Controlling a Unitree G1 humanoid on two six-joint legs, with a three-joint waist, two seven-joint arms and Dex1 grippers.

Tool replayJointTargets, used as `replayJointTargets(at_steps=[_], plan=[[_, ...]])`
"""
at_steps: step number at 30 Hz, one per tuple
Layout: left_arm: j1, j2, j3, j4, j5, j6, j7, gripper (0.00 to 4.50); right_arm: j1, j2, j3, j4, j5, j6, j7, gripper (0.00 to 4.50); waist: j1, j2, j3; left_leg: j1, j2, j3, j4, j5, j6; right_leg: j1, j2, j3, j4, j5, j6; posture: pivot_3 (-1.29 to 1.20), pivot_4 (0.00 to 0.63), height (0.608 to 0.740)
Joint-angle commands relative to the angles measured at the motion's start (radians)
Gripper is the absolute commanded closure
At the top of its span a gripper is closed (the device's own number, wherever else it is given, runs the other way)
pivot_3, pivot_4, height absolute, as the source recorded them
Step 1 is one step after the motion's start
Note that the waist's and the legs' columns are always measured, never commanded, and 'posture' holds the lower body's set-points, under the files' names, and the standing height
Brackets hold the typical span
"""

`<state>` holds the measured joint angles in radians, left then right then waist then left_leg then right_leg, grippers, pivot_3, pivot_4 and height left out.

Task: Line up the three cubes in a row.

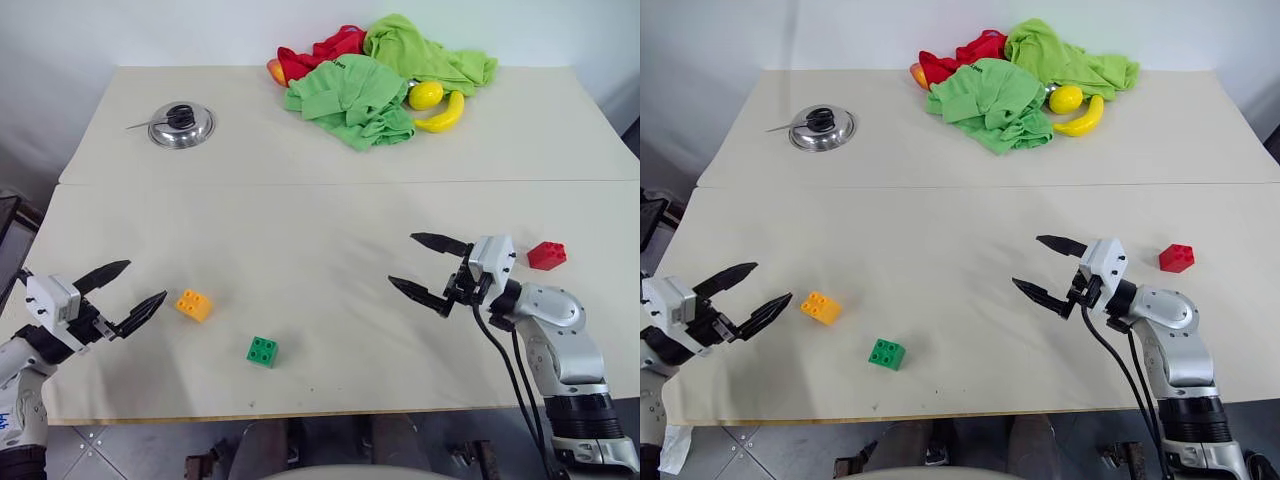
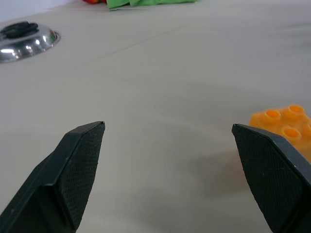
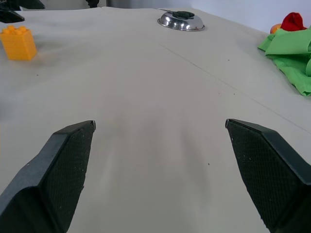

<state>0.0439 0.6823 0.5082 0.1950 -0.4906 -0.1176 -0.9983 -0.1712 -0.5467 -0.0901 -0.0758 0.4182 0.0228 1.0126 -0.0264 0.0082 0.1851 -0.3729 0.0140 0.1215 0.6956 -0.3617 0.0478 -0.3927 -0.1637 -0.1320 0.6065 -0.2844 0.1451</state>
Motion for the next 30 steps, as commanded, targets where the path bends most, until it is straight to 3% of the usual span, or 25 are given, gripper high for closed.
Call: replayJointTargets(at_steps=[1, 6, 9, 15, 20, 25, 30], plan=[[-0.028, 0.015, -0.005, -0.043, -0.016, 0.008, 0.001, 0.03, 0.014, -0.02, -0.034, -0.053, 0.021, -0.003, -0.007, 0.0, 0.0, 0.0, 0.0, 0.0, 0.0, 0.0, 0.0, 0.0, 0.0, 0.0, 0.0, 0.0, 0.0, 0.0, 0.0, 0.0, 0.15, 0.74], [-0.08, 0.026, -0.081, -0.28, -0.161, 0.295, 0.051, 0.03, 0.122, -0.025, -0.175, -0.154, 0.059, 0.033, -0.123, 0.0, 0.015, 0.0, 0.0, -0.001, -0.001, -0.002, 0.0, 0.0, 0.0, 0.0, -0.001, 0.0, 0.0, 0.0, 0.0, 0.0, 0.15, 0.74], [-0.147, 0.024, -0.163, -0.385, -0.176, 0.407, 0.094, 0.03, 0.224, -0.023, -0.303, -0.23, 0.116, 0.083, -0.198, 0.0, 0.028, 0.0, 0.0, -0.001, -0.001, -0.002, 0.0, 0.0, 0.0, 0.001, -0.001, 0.0, 0.0, 0.0, 0.0, 0.0, 0.15, 0.74], [-0.347, -0.091, -0.436, -0.473, -0.081, 0.441, 0.129, 0.03, 0.514, 0.041, -0.631, -0.284, 0.124, 0.046, -0.325, 0.0, 0.052, 0.0, -0.001, 0.0, -0.003, -0.001, 0.001, 0.0, 0.0, 0.002, 0.0, 0.001, 0.0, 0.0, 0.0, 0.0, 0.15, 0.74], [-0.388, -0.124, -0.604, -0.429, 0.029, 0.393, 0.059, 0.03, 0.656, 0.154, -0.71, -0.245, 0.133, 0.045, -0.399, 0.0, 0.037, 0.0, -0.001, 0.002, -0.002, 0.004, -0.001, -0.001, -0.002, 0.001, 0.008, 0.006, -0.003, 0.0, 0.0, 0.0, 0.15, 0.74], [-0.456, -0.151, -0.629, -0.352, 0.061, 0.365, 0.03, 0.03, 0.602, 0.128, -0.668, -0.362, 0.184, 0.238, -0.568, 0.0, 0.009, 0.001, -0.001, 0.004, 0.004, 0.007, -0.001, 0.001, -0.006, 0.0, 0.014, 0.011, -0.003, 0.0, 0.0, 0.0, 0.15, 0.74], [-0.475, -0.152, -0.642, -0.353, 0.069, 0.362, -0.008, 0.03, 0.408, -0.041, -0.651, -0.376, 0.299, 0.631, -0.778, 0.0, 0.001, 0.003, -0.002, 0.005, 0.01, 0.008, 0.002, 0.002, -0.006, -0.002, 0.013, 0.015, 0.002, 0.0, -0.001, 0.0, 0.15, 0.74]])
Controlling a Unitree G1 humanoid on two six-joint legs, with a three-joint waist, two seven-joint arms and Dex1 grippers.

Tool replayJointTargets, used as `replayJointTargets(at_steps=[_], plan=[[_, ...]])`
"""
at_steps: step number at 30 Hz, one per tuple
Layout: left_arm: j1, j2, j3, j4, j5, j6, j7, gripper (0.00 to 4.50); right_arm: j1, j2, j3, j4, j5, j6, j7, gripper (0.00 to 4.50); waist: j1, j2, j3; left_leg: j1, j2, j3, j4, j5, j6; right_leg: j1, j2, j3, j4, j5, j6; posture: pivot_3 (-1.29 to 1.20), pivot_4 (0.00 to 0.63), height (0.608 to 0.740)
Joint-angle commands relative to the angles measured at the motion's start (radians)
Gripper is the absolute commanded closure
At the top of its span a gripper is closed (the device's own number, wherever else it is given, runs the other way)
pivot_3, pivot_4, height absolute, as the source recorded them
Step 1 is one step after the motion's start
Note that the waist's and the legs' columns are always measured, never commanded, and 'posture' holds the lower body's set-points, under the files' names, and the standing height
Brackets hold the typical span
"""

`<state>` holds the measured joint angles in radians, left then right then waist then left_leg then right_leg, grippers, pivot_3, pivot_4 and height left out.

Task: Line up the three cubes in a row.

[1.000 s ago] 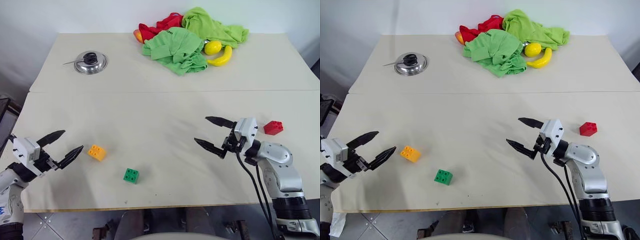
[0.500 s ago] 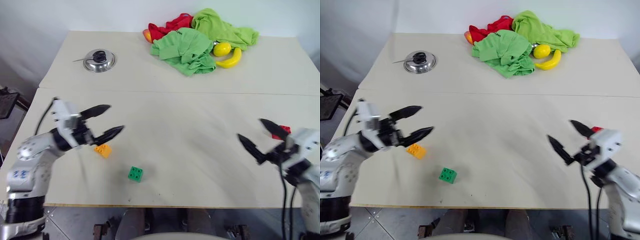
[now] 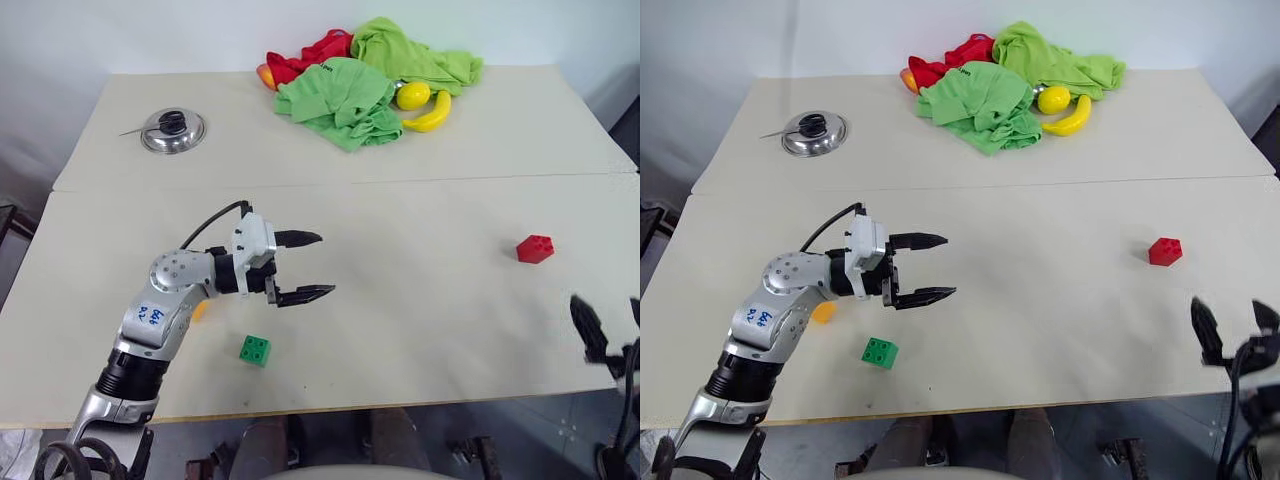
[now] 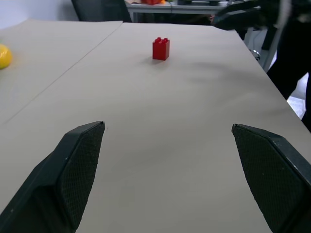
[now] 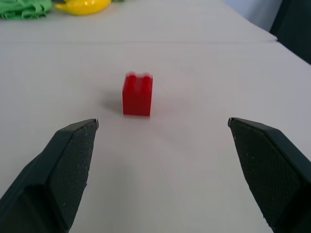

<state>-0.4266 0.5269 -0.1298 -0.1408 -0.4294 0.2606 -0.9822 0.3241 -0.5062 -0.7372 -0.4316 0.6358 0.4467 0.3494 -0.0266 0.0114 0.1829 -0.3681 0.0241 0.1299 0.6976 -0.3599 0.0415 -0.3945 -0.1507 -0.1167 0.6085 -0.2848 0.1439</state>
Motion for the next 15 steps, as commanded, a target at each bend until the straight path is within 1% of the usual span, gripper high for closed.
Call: replayJointTargets(at_steps=[1, 3, 5, 7, 11, 15], plan=[[-0.004, 0.004, -0.008, -0.024, 0.011, -0.016, -0.029, 0.03, -0.144, -0.118, 0.006, -0.002, 0.098, 0.262, -0.137, 0.0, 0.001, 0.0, 0.0, 0.0, 0.001, -0.001, 0.0, 0.0, 0.0, 0.0, 0.0, 0.0, 0.001, 0.0, -0.002, 0.0, 0.15, 0.74], [-0.003, 0.005, -0.012, -0.037, 0.017, -0.013, -0.031, 0.03, -0.244, -0.173, 0.031, 0.037, 0.116, 0.37, -0.178, 0.0, 0.003, 0.0, 0.0, -0.002, 0.0, 0.0, 0.001, 0.0, 0.0, -0.002, 0.0, 0.0, 0.002, 0.0, -0.002, 0.0, 0.15, 0.74], [-0.004, 0.005, -0.014, -0.049, 0.019, -0.007, -0.028, 0.03, -0.329, -0.191, 0.052, 0.085, 0.125, 0.443, -0.211, 0.0, 0.008, 0.0, 0.0, -0.002, 0.001, -0.001, 0.0, 0.0, 0.0, -0.003, 0.0, 0.0, 0.002, -0.001, -0.004, 0.0, 0.15, 0.74], [0.0, 0.01, -0.009, -0.065, 0.02, -0.001, -0.021, 0.03, -0.394, -0.211, 0.112, 0.153, 0.079, 0.458, -0.208, 0.0, 0.02, 0.0, 0.0, -0.003, 0.001, -0.002, 0.0, 0.0, 0.0, -0.003, 0.001, -0.002, 0.002, -0.001, -0.005, 0.0, 0.15, 0.74], [0.019, 0.027, 0.013, -0.082, 0.024, -0.001, -0.014, 0.03, -0.459, -0.219, 0.193, 0.245, 0.018, 0.469, -0.198, 0.0, 0.031, 0.0, 0.0, -0.004, -0.001, -0.001, 0.0, -0.001, 0.001, -0.003, 0.0, -0.003, 0.001, -0.001, -0.004, 0.0, 0.15, 0.74], [0.039, 0.044, 0.033, -0.095, 0.022, -0.003, -0.006, 0.03, -0.497, -0.199, 0.226, 0.297, -0.032, 0.465, -0.208, 0.0, 0.028, 0.0, 0.0, -0.005, -0.002, -0.001, 0.0, -0.001, 0.002, -0.003, 0.0, -0.003, 0.0, 0.0, -0.003, 0.0, 0.15, 0.74]])
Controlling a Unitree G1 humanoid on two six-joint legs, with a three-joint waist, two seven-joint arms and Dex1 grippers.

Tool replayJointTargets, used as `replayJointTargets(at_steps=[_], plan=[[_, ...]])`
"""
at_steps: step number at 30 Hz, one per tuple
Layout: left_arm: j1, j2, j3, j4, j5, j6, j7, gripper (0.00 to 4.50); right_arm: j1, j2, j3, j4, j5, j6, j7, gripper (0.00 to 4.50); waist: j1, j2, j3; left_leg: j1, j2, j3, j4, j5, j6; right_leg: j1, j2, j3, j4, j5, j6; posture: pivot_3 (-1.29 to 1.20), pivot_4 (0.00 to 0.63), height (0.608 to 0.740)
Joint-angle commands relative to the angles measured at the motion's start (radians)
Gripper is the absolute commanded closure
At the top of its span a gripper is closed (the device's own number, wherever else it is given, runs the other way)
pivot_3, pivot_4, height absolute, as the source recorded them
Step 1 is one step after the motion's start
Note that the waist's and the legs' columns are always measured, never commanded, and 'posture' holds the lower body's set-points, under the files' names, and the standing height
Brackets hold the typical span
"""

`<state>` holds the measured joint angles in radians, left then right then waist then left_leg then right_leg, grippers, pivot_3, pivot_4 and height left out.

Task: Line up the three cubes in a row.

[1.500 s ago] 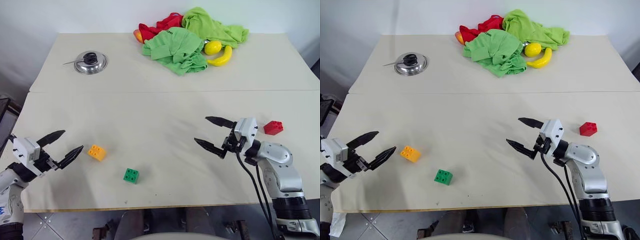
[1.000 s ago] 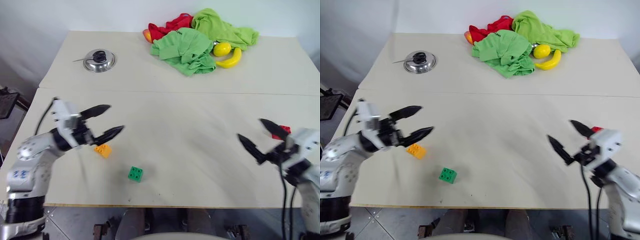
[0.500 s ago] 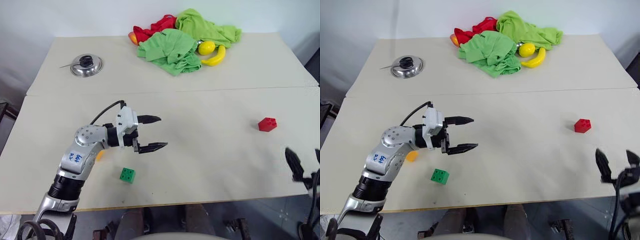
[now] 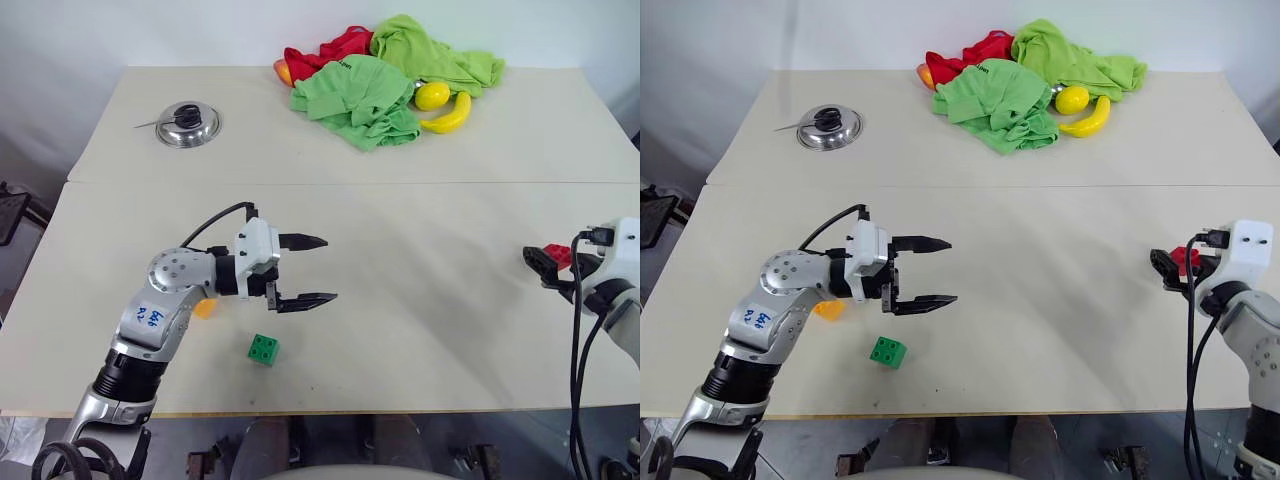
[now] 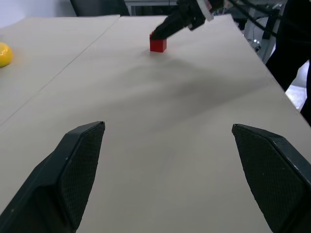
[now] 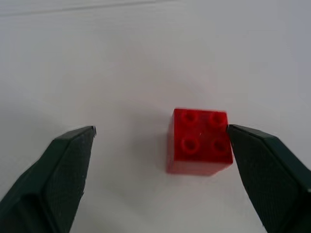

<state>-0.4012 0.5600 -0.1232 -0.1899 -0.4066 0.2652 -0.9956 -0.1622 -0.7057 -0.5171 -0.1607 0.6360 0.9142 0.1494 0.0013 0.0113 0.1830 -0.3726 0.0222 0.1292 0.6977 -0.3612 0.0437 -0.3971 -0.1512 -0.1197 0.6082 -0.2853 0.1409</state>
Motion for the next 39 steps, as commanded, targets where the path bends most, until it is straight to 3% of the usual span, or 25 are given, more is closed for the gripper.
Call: replayJointTargets(at_steps=[1, 4, 12, 14, 23, 33, 34, 39], plan=[[0.016, 0.012, 0.028, -0.049, 0.0, -0.008, 0.009, 0.03, -0.016, 0.005, 0.009, 0.031, -0.041, -0.001, -0.007, 0.0, 0.0, 0.0, 0.0, 0.0, 0.0, 0.0, 0.0, 0.0, 0.0, 0.0, 0.0, 0.0, 0.0, 0.0, 0.0, 0.0, 0.15, 0.74], [0.023, 0.014, 0.031, -0.052, 0.0, -0.013, 0.012, 0.0, -0.026, 0.016, 0.01, 0.033, -0.055, 0.001, 0.002, 0.63, -0.002, 0.0, 0.0, 0.0, 0.0, 0.0, 0.0, 0.0, 0.0, 0.0, 0.0, 0.0, 0.0, 0.0, 0.0, 0.0, 0.15, 0.74], [0.029, 0.015, 0.035, -0.042, 0.001, -0.03, 0.011, 0.0, -0.032, 0.009, 0.009, 0.052, -0.093, -0.035, 0.051, 3.26, -0.004, -0.001, 0.0, 0.001, 0.002, 0.001, 0.0, 0.0, 0.0, 0.0, 0.002, 0.0, 0.0, 0.0, 0.0, 0.0, 0.15, 0.74], [0.027, 0.014, 0.035, -0.036, 0.002, -0.036, 0.009, 0.0, -0.034, 0.007, 0.008, 0.052, -0.096, -0.042, 0.066, 3.55, -0.004, -0.001, 0.0, 0.001, 0.002, 0.001, 0.0, 0.0, 0.0, 0.001, 0.002, 0.0, -0.001, 0.0, 0.001, 0.0, 0.15, 0.74], [0.023, 0.011, 0.034, -0.025, 0.007, -0.05, 0.01, 0.0, -0.036, 0.008, 0.002, 0.049, -0.127, -0.086, 0.099, 3.55, -0.005, -0.001, 0.0, 0.001, 0.002, 0.002, 0.0, 0.0, 0.0, 0.001, 0.002, 0.0, -0.001, 0.0, 0.001, 0.0, 0.15, 0.74], [0.026, 0.009, 0.033, -0.026, 0.006, -0.05, 0.014, 0.0, -0.055, -0.029, -0.01, 0.053, -0.173, -0.112, 0.129, 0.2, -0.002, 0.0, 0.0, 0.001, 0.002, 0.002, 0.0, 0.0, 0.0, 0.001, 0.002, 0.001, -0.001, 0.0, 0.001, 0.0, 0.15, 0.74], [0.026, 0.009, 0.034, -0.025, 0.006, -0.05, 0.014, 0.0, -0.058, -0.03, -0.017, 0.05, -0.175, -0.123, 0.132, 0.03, -0.003, 0.0, 0.0, 0.001, 0.002, 0.002, 0.0, 0.0, 0.0, 0.001, 0.002, 0.001, -0.001, 0.0, 0.001, 0.0, 0.15, 0.74], [0.029, 0.006, 0.034, -0.029, 0.006, -0.05, 0.02, 0.0, -0.068, -0.041, -0.05, 0.056, -0.178, -0.112, 0.125, 0.03, -0.003, 0.0, 0.0, 0.001, 0.002, 0.002, 0.0, 0.0, 0.0, 0.001, 0.002, 0.0, -0.001, 0.0, 0.001, 0.0, 0.15, 0.74]])
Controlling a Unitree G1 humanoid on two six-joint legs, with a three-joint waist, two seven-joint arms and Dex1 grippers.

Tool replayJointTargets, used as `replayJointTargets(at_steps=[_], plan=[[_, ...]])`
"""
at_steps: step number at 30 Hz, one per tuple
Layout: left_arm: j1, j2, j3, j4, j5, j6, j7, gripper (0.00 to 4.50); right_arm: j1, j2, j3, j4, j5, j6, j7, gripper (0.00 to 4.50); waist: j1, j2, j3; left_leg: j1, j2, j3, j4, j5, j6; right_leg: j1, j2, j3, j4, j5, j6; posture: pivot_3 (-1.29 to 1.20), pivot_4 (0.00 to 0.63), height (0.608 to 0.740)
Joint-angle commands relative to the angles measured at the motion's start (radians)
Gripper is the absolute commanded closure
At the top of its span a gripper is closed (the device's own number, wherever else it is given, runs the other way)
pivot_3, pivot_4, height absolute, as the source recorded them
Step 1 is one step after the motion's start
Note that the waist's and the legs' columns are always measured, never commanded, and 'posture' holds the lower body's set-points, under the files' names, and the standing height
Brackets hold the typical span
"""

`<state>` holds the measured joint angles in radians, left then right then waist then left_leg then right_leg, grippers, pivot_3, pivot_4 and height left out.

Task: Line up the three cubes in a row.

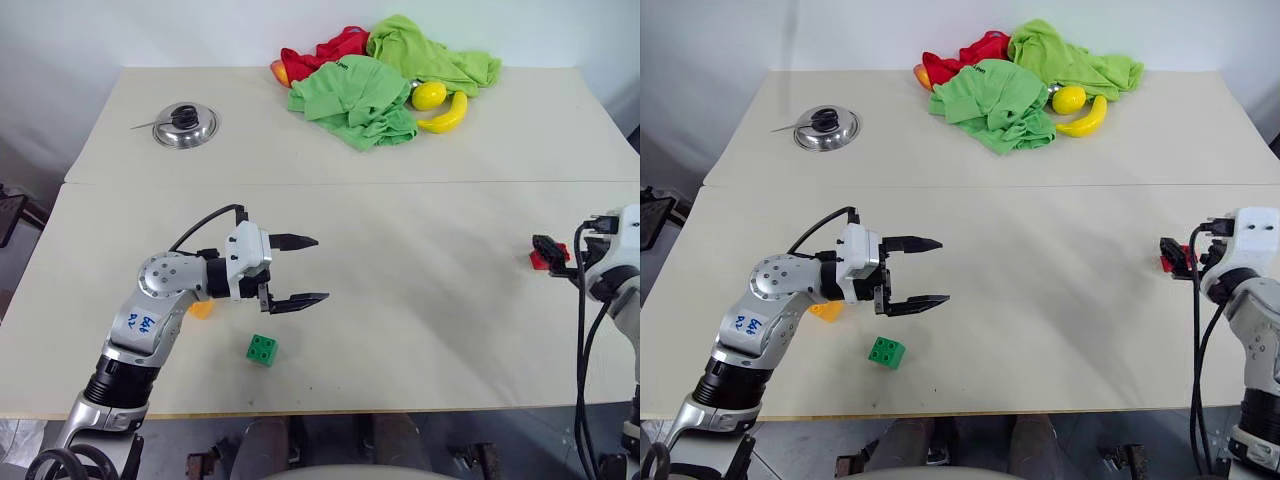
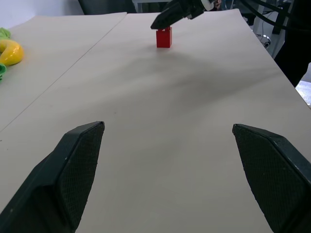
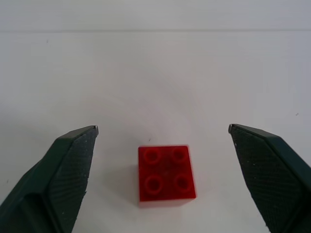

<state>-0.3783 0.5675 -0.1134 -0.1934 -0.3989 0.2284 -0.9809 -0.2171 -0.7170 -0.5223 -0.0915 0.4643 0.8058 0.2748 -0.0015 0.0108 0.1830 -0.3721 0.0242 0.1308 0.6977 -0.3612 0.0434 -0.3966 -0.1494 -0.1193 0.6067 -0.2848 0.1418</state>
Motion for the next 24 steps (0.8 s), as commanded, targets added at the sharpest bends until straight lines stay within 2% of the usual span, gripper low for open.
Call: replayJointTargets(at_steps=[1, 6, 15, 24], plan=[[0.006, -0.002, 0.023, -0.025, -0.002, -0.013, 0.007, 0.0, -0.015, -0.032, -0.044, -0.002, -0.007, 0.02, -0.008, 0.03, 0.0, 0.0, 0.0, 0.0, 0.0, 0.0, 0.0, 0.0, 0.0, 0.0, 0.0, 0.0, 0.0, 0.0, 0.0, 0.0, 0.15, 0.74], [-0.003, -0.011, 0.019, -0.017, -0.001, -0.02, 0.006, 0.0, -0.022, -0.033, -0.013, 0.053, -0.009, 0.085, -0.001, 0.03, 0.0, 0.0, 0.0, 0.0, 0.0, 0.0, 0.0, 0.0, 0.0, 0.0, 0.0, 0.0, 0.0, 0.0, 0.0, 0.0, 0.15, 0.74], [-0.015, -0.005, 0.026, 0.001, -0.023, -0.033, -0.056, 0.0, -0.052, -0.043, 0.045, 0.146, -0.045, 0.049, 0.06, 0.03, 0.0, 0.0, 0.0, 0.0, 0.0, 0.0, 0.0, 0.0, 0.0, 0.0, 0.0, 0.0, 0.0, 0.0, 0.0, 0.0, 0.15, 0.74], [0.003, -0.006, 0.035, -0.015, -0.016, -0.032, -0.056, 0.0, -0.058, -0.079, 0.084, 0.172, -0.071, -0.011, 0.159, 3.02, 0.0, 0.0, 0.0, 0.0, 0.0, 0.0, 0.0, 0.0, 0.0, 0.0, 0.0, 0.0, 0.0, 0.0, 0.0, 0.0, 0.15, 0.74]])
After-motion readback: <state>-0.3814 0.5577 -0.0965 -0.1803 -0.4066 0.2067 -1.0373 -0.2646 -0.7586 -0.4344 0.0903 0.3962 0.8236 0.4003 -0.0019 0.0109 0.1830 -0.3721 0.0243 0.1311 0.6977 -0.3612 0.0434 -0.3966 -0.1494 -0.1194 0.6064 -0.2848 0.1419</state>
